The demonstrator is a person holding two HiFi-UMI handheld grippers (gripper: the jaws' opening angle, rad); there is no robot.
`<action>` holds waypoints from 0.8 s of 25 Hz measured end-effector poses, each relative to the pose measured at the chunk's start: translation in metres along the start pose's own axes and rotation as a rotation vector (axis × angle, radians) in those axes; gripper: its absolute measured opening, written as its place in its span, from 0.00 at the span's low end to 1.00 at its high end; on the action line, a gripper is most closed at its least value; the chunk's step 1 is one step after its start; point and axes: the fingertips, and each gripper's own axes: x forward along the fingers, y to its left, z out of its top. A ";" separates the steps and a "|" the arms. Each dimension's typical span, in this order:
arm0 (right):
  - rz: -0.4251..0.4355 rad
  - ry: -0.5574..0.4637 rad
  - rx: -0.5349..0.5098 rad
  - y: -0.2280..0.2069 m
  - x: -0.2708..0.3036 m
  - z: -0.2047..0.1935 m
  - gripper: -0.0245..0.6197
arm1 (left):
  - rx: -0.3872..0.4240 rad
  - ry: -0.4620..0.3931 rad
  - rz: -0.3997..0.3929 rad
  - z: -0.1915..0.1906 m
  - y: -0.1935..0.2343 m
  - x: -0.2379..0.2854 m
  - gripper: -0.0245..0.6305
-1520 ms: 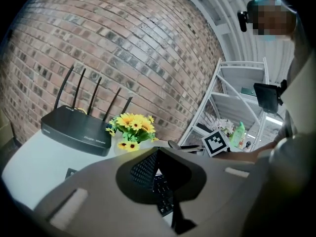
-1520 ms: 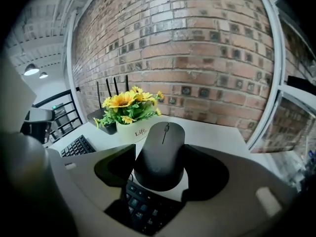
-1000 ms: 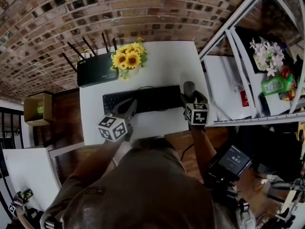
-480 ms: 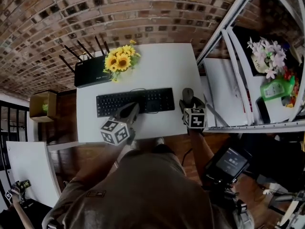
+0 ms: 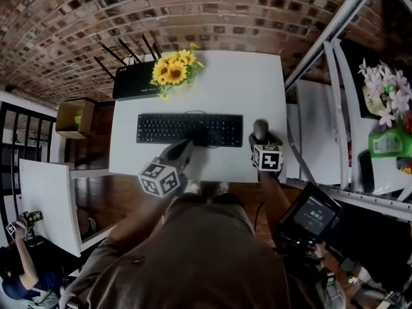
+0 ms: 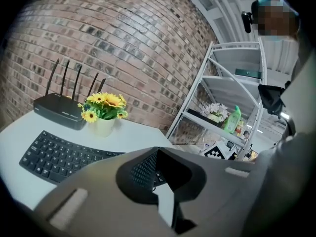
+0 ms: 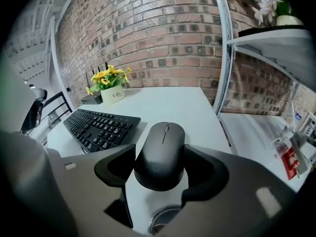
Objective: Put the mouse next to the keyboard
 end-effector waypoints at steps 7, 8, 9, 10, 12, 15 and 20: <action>-0.013 0.043 0.019 -0.004 0.015 -0.013 0.53 | 0.010 0.024 0.004 -0.001 0.002 0.000 0.03; -0.016 0.047 0.017 -0.004 0.016 -0.014 0.53 | 0.007 0.023 0.007 -0.001 0.003 0.001 0.03; -0.021 0.051 0.015 -0.005 0.016 -0.015 0.53 | 0.003 0.024 0.009 -0.002 0.003 0.001 0.03; -0.025 0.054 0.013 -0.006 0.016 -0.017 0.53 | -0.002 0.027 0.011 -0.003 0.004 0.000 0.03; -0.027 0.059 0.010 -0.006 0.016 -0.019 0.53 | -0.008 0.031 0.013 -0.007 0.004 0.001 0.03; -0.014 0.060 0.002 -0.004 0.017 -0.019 0.54 | -0.014 0.031 0.018 -0.009 0.003 0.002 0.03; 0.002 0.039 0.001 -0.006 0.014 -0.016 0.63 | -0.015 0.027 0.036 -0.013 0.000 0.000 0.03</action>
